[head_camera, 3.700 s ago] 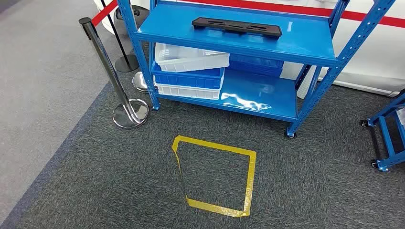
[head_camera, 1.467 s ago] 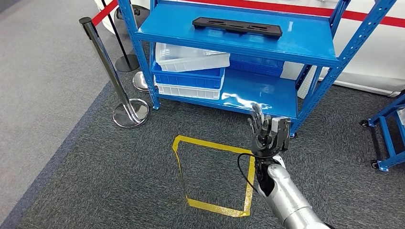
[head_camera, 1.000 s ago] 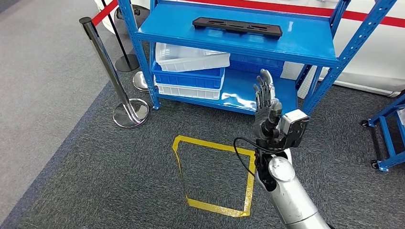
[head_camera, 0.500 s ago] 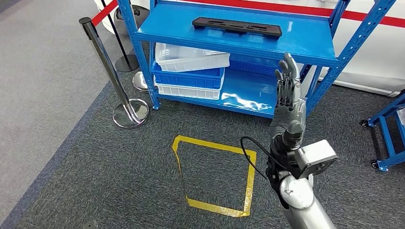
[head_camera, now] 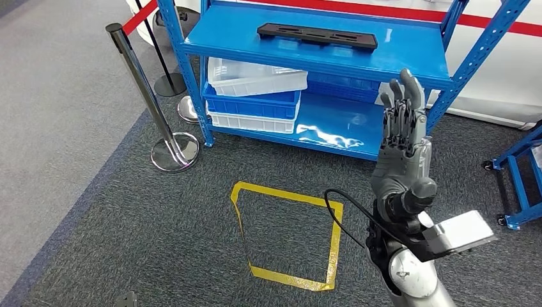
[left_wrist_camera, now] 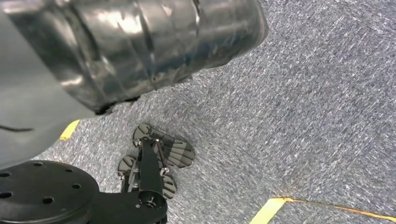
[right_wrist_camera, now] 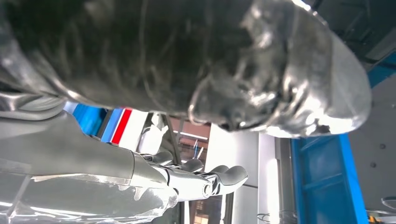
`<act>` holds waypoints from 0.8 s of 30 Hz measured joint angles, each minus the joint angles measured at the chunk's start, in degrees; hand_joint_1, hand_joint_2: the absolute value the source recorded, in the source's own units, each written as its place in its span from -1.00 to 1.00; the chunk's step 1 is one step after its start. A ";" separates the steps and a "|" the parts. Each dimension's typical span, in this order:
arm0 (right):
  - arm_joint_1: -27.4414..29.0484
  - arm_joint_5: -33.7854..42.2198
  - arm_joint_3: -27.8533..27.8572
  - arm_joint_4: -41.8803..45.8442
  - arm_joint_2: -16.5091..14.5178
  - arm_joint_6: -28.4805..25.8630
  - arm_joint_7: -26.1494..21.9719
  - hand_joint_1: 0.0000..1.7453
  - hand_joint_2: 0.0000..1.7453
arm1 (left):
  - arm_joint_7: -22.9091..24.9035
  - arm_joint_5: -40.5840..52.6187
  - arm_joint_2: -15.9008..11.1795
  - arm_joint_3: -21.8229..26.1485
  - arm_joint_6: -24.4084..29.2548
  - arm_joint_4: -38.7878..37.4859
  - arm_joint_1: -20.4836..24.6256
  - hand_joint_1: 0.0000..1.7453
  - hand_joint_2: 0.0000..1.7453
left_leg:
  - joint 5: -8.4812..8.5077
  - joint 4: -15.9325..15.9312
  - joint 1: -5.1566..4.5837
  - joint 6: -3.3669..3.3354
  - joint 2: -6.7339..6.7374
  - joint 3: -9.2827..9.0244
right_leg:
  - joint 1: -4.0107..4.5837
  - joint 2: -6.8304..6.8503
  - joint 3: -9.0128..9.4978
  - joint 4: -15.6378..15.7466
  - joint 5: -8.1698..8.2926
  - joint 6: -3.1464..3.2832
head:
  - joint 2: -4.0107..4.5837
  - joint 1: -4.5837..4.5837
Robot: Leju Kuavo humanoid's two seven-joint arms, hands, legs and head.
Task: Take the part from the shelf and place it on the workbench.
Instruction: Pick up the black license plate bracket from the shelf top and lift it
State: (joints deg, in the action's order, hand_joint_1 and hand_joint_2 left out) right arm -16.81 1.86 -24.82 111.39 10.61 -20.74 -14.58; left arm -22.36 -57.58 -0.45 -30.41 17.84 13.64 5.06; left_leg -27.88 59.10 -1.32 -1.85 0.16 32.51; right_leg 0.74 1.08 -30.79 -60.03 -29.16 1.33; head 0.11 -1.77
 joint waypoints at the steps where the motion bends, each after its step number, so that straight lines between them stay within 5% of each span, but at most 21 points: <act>1: 0.02 0.07 -0.03 0.16 0.06 -0.01 0.00 -1.00 -1.00 | 0.00 0.00 -0.03 -0.11 0.00 0.00 0.00 -1.00 -1.00 | 0.00 0.00 0.00 0.00 0.00 0.00 | 0.00 0.00 0.00 0.00 0.00 0.00 | 0.00 0.00; 10: 0.23 0.33 -0.26 0.78 0.44 -0.01 0.08 -1.00 -1.00 | 0.30 -0.43 -0.46 -1.04 -0.19 -0.05 0.03 -1.00 -1.00 | -0.01 0.01 0.00 0.00 0.00 0.01 | -0.01 0.00 0.00 0.01 0.00 -0.01 | 0.00 0.01; 17: 0.45 2.02 -0.88 0.86 0.46 0.22 -0.13 -1.00 -1.00 | 1.24 -0.44 -0.69 -1.40 0.43 -0.13 0.12 -1.00 -1.00 | 0.52 -1.29 0.25 -0.95 -0.03 -0.48 | 0.02 -0.09 0.03 0.37 0.05 -0.74 | 0.00 -0.01; 19: 0.42 2.56 -0.97 0.93 0.52 0.28 -0.33 -1.00 -1.00 | 1.35 -0.13 -0.59 -1.57 0.51 -0.13 0.25 -1.00 -1.00 | 1.12 -2.69 0.97 -1.22 -0.03 -1.29 | -0.10 -0.57 -1.66 -2.88 -1.68 -1.44 | 0.00 0.14; 22: 0.63 2.79 -1.10 0.87 0.69 0.32 -0.39 -1.00 -1.00 | 1.36 -0.05 -0.52 -1.76 0.61 -0.13 0.39 -1.00 -1.00 | 1.07 -2.97 1.52 -1.11 -0.30 -1.53 | -1.22 -0.91 -7.50 -12.55 -4.71 -2.74 | 0.00 0.29; 24: 0.70 3.22 -1.20 0.78 0.76 0.63 -0.40 -1.00 -1.00 | 1.32 -0.15 -0.45 -1.90 0.63 -0.13 0.38 -1.00 -1.00 | 0.61 -2.61 2.13 -0.49 -0.72 -1.73 | -2.15 -0.89 -8.40 -12.13 -2.12 -3.72 | 0.00 0.30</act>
State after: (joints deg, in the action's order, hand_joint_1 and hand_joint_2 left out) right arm -16.11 5.09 -26.02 112.16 11.38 -20.10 -14.98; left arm -21.04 -57.73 -0.90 -32.32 18.46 13.51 5.44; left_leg -27.27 56.48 0.81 -2.35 -0.57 30.78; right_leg -1.42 0.19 -39.19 -72.16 -31.28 -2.39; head 0.11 -1.48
